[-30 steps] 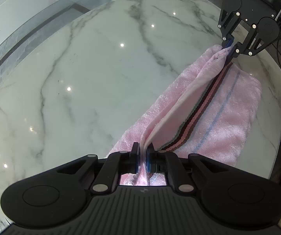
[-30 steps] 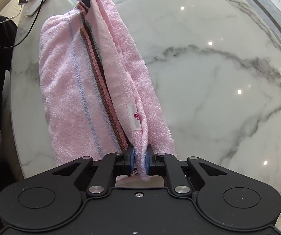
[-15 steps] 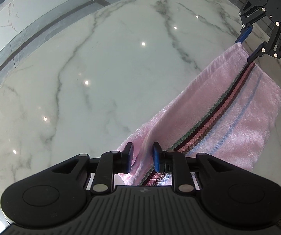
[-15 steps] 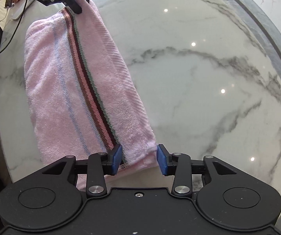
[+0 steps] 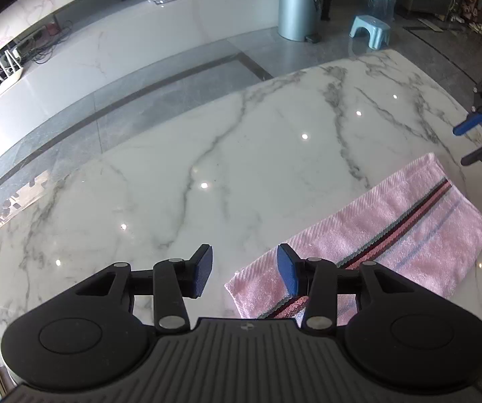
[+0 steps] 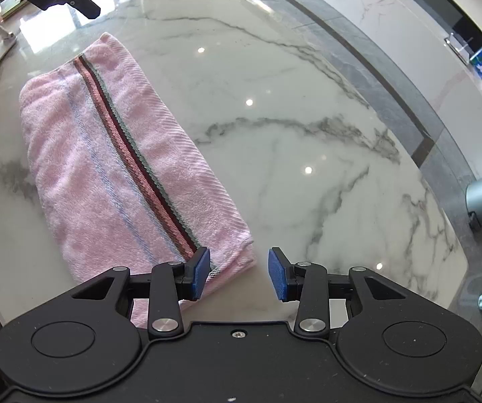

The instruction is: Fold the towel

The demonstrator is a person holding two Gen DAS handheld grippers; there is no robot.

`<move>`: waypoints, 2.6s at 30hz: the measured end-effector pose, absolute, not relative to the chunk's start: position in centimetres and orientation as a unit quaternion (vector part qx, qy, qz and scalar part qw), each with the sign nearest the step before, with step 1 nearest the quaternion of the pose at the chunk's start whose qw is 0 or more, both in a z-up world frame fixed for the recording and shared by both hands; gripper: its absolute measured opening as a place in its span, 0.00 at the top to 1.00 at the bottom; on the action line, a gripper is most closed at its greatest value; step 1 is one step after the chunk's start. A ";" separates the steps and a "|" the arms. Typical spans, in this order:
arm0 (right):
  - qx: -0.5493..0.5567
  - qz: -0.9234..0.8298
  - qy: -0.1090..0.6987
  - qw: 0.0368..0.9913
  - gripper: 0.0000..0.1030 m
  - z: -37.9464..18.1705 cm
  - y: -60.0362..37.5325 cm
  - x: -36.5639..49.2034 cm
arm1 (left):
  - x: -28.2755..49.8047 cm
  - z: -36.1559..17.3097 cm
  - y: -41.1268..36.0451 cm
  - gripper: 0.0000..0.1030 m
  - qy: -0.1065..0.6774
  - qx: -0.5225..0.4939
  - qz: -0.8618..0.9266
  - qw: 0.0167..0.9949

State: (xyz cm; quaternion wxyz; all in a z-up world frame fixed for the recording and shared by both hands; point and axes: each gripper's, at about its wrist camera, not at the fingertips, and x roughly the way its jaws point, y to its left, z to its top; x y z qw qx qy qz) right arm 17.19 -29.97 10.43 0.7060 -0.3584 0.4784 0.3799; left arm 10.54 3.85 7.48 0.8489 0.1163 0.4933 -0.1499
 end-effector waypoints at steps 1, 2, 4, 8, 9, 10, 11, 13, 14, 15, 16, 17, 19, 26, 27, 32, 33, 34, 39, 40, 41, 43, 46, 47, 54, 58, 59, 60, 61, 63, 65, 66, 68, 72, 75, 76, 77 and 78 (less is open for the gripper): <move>-0.349 0.372 0.479 0.715 0.62 10.9 -29.9 16.7 | 9.9 8.2 4.1 0.58 0.488 0.107 -0.137 0.855; -0.339 0.364 0.479 0.723 0.60 11.4 -29.8 16.1 | 9.5 8.6 4.0 0.57 0.484 0.100 -0.131 0.859; -0.305 0.349 0.484 0.742 0.59 12.5 -29.7 14.9 | 8.2 9.6 4.1 0.48 0.474 0.081 -0.111 0.869; -0.238 0.338 0.492 0.766 0.50 14.3 -29.8 12.6 | 5.5 10.9 3.4 0.37 0.458 0.059 -0.073 0.884; -0.223 0.337 0.490 0.773 0.48 14.7 -29.9 11.9 | 4.4 11.3 3.1 0.36 0.452 0.048 -0.064 0.888; -0.215 0.334 0.486 0.779 0.44 15.0 -29.9 11.2 | 3.9 11.4 2.9 0.34 0.449 0.039 -0.062 0.891; -0.206 0.331 0.482 0.785 0.40 15.2 -29.9 10.6 | 3.3 11.6 2.8 0.32 0.447 0.030 -0.061 0.892; -0.191 0.320 0.472 0.799 0.37 15.5 -30.1 9.3 | 1.8 12.0 2.4 0.30 0.439 0.006 -0.059 0.897; -0.184 0.314 0.467 0.806 0.37 15.6 -30.1 8.6 | 1.3 12.1 2.2 0.30 0.437 0.004 -0.059 0.898; -0.170 0.307 0.463 0.814 0.37 15.7 -30.4 8.0 | 0.7 12.1 1.8 0.29 0.433 0.004 -0.053 0.900; -0.156 0.299 0.459 0.822 0.36 15.7 -30.6 7.4 | 0.1 12.1 1.5 0.28 0.431 0.003 -0.045 0.901; -0.145 0.294 0.457 0.827 0.36 15.6 -30.8 6.9 | -0.3 12.1 1.3 0.28 0.430 0.002 -0.040 0.902; -0.118 0.280 0.451 0.839 0.32 15.4 -31.2 5.7 | -1.2 11.9 0.8 0.28 0.430 -0.007 -0.036 0.902; -0.050 0.266 0.446 0.853 0.11 12.9 -31.7 2.8 | -3.0 10.6 -0.2 0.23 0.444 -0.019 -0.059 0.894; -0.043 0.264 0.449 0.852 0.11 12.5 -31.8 2.5 | -3.2 10.3 -0.1 0.23 0.445 -0.022 -0.059 0.893; -0.039 0.239 0.440 0.865 0.09 10.6 -32.0 0.7 | -4.9 8.1 1.1 0.22 0.437 -0.038 -0.053 0.897; -0.038 0.236 0.436 0.868 0.09 10.2 -32.1 0.4 | -5.1 7.9 1.3 0.22 0.438 -0.040 -0.050 0.897; -0.038 0.230 0.435 0.870 0.09 9.8 -32.1 0.1 | -5.3 7.3 1.9 0.22 0.436 -0.045 -0.044 0.898; -0.034 0.192 0.405 0.893 0.09 8.3 -32.4 -1.5 | -6.6 4.8 2.7 0.22 0.421 -0.051 0.005 0.906; -0.034 0.180 0.395 0.900 0.09 7.9 -32.5 -1.9 | -7.0 4.4 2.4 0.22 0.413 -0.045 0.013 0.909; -0.033 0.174 0.389 0.904 0.09 7.7 -32.5 -2.1 | -7.3 4.1 2.0 0.22 0.408 -0.042 0.018 0.912; -0.041 0.164 0.374 0.912 0.09 7.1 -32.3 -2.9 | -7.9 3.4 1.1 0.22 0.396 -0.036 0.027 0.917; -0.049 0.159 0.357 0.919 0.10 6.4 -32.0 -3.7 | -8.7 2.4 -0.2 0.22 0.391 -0.033 0.027 0.919; -0.049 0.155 0.351 0.922 0.10 6.2 -31.9 -4.0 | -8.9 2.1 -0.6 0.22 0.390 -0.034 0.028 0.920; -0.038 0.135 0.307 0.941 0.09 5.5 -32.4 -6.3 | -10.2 1.3 -2.4 0.22 0.386 -0.029 0.023 0.922; -0.032 0.124 0.282 0.951 0.09 5.0 -33.0 -7.1 | -10.8 0.6 -2.4 0.22 0.375 -0.053 0.014 0.925; -0.030 0.125 0.282 0.951 0.10 4.9 -33.0 -7.1 | -10.9 0.3 -2.3 0.22 0.375 -0.062 0.010 0.925; -0.027 0.126 0.282 0.951 0.09 4.8 -33.0 -7.1 | -11.0 0.1 -2.4 0.22 0.376 -0.064 0.011 0.925; -0.027 0.125 0.283 0.951 0.09 4.7 -33.0 -7.0 | -10.9 -0.3 -2.7 0.22 0.382 -0.051 0.021 0.923; -0.025 0.123 0.286 0.950 0.10 4.4 -32.9 -6.9 | -10.8 -1.0 -3.3 0.22 0.394 -0.024 0.041 0.918; -0.020 0.123 0.286 0.950 0.09 4.3 -32.9 -7.0 | -10.8 -1.5 -3.7 0.22 0.399 -0.002 0.054 0.915; -0.019 0.123 0.285 0.950 0.09 4.2 -32.9 -7.0 | -10.9 -1.8 -3.7 0.22 0.400 0.003 0.058 0.915; -0.024 0.124 0.284 0.950 0.09 4.1 -32.7 -7.2 | -10.9 -2.0 -3.6 0.22 0.403 -0.001 0.058 0.914; -0.027 0.129 0.282 0.950 0.09 3.9 -32.5 -7.3 | -10.7 -2.4 -3.6 0.22 0.412 -0.003 0.057 0.910; -0.032 0.127 0.283 0.950 0.09 3.8 -32.4 -7.3 | -10.6 -2.6 -3.5 0.22 0.416 -0.010 0.054 0.908; -0.030 0.127 0.283 0.950 0.09 3.8 -32.5 -7.3 | -10.6 -2.7 -3.4 0.22 0.418 -0.013 0.052 0.907; -0.029 0.127 0.283 0.950 0.09 3.8 -32.5 -7.3 | -10.5 -2.7 -3.4 0.22 0.419 -0.014 0.052 0.906; -0.027 0.127 0.284 0.950 0.10 3.8 -32.5 -7.3 | -10.5 -2.8 -3.4 0.22 0.420 -0.015 0.052 0.906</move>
